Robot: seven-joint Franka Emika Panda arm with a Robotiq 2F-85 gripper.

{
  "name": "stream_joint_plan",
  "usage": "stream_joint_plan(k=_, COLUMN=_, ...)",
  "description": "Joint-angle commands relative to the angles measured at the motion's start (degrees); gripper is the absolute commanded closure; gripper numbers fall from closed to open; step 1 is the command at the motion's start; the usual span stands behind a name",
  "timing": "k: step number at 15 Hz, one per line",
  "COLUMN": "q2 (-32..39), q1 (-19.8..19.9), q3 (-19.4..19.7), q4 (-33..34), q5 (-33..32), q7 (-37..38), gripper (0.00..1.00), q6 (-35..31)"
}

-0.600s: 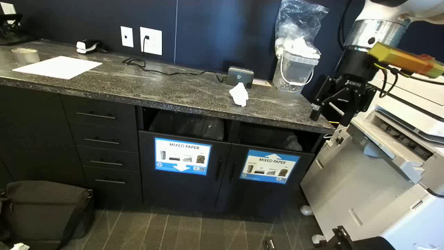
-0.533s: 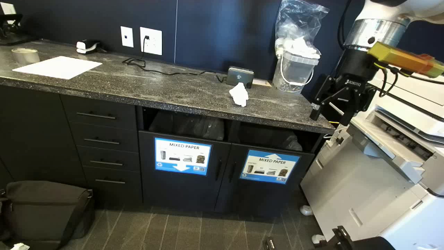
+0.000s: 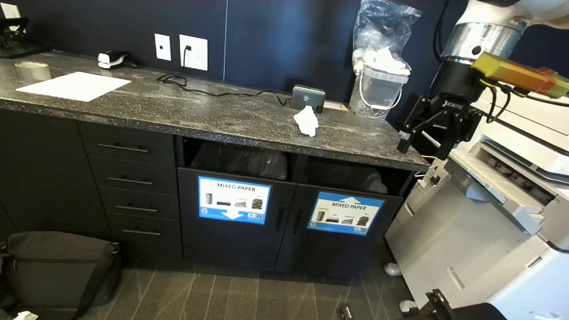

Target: Pick up the paper from the countertop and place it in the bin underneath the counter on the right

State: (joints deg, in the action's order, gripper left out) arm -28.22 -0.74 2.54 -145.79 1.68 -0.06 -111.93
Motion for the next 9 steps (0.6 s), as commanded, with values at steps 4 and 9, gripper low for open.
stream_joint_plan(k=4, q2=10.75, q1=0.5, q3=-1.13, q4=12.44, q5=-2.39, q7=-0.99, gripper=0.0, q6=-6.76)
stream_joint_plan(k=9, q2=24.73, q1=-1.98, q3=-3.45, q4=28.5, q5=-2.51, q7=-5.69, gripper=0.0, q6=-6.49)
